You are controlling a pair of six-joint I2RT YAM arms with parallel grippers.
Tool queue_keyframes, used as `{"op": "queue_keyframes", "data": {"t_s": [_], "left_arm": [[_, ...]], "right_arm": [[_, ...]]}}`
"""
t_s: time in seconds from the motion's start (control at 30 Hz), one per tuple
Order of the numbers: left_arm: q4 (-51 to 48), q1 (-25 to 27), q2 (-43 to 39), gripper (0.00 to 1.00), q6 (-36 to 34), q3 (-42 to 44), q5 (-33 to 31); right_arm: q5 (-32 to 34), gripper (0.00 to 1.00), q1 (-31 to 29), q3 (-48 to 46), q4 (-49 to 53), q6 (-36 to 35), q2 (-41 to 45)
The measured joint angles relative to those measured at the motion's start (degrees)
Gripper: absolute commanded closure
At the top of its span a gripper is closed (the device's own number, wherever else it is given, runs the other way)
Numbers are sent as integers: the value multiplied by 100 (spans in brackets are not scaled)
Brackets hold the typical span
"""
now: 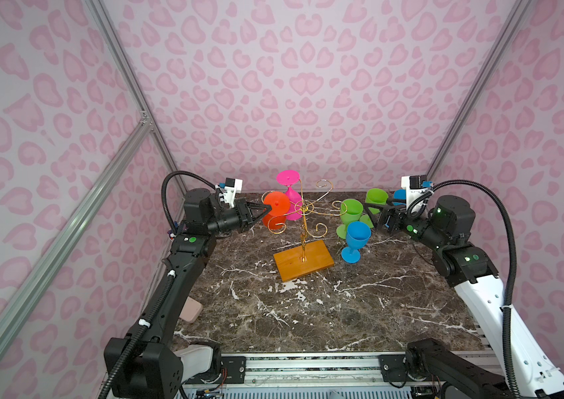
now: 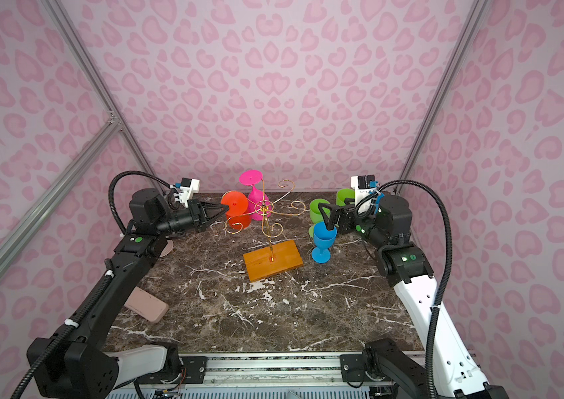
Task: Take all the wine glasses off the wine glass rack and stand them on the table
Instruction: 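Slide the red glass off the rack hook and lift it with the left gripper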
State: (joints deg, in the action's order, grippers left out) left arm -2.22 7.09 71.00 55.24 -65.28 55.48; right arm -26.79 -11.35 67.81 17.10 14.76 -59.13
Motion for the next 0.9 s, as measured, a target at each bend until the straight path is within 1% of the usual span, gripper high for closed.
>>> {"op": "queue_keyframes", "data": {"t_s": [0.23,0.33,0.63,0.77,0.9], "left_arm": [[-245,-31,-190,97,-133,118,-31],[-245,-122,-304,97,-138,149,-35],[-282,-787,-789,97,-103,463,31],[-326,-1043,-1045,97,-85,557,256],[-413,-1480,-1248,97,-20,540,459]], "right_arm": [[0,3,0,0,0,-2,0],[0,3,0,0,2,-2,4],[0,3,0,0,46,-2,22],[0,3,0,0,59,-2,22],[-2,3,0,2,90,-2,22]]}}
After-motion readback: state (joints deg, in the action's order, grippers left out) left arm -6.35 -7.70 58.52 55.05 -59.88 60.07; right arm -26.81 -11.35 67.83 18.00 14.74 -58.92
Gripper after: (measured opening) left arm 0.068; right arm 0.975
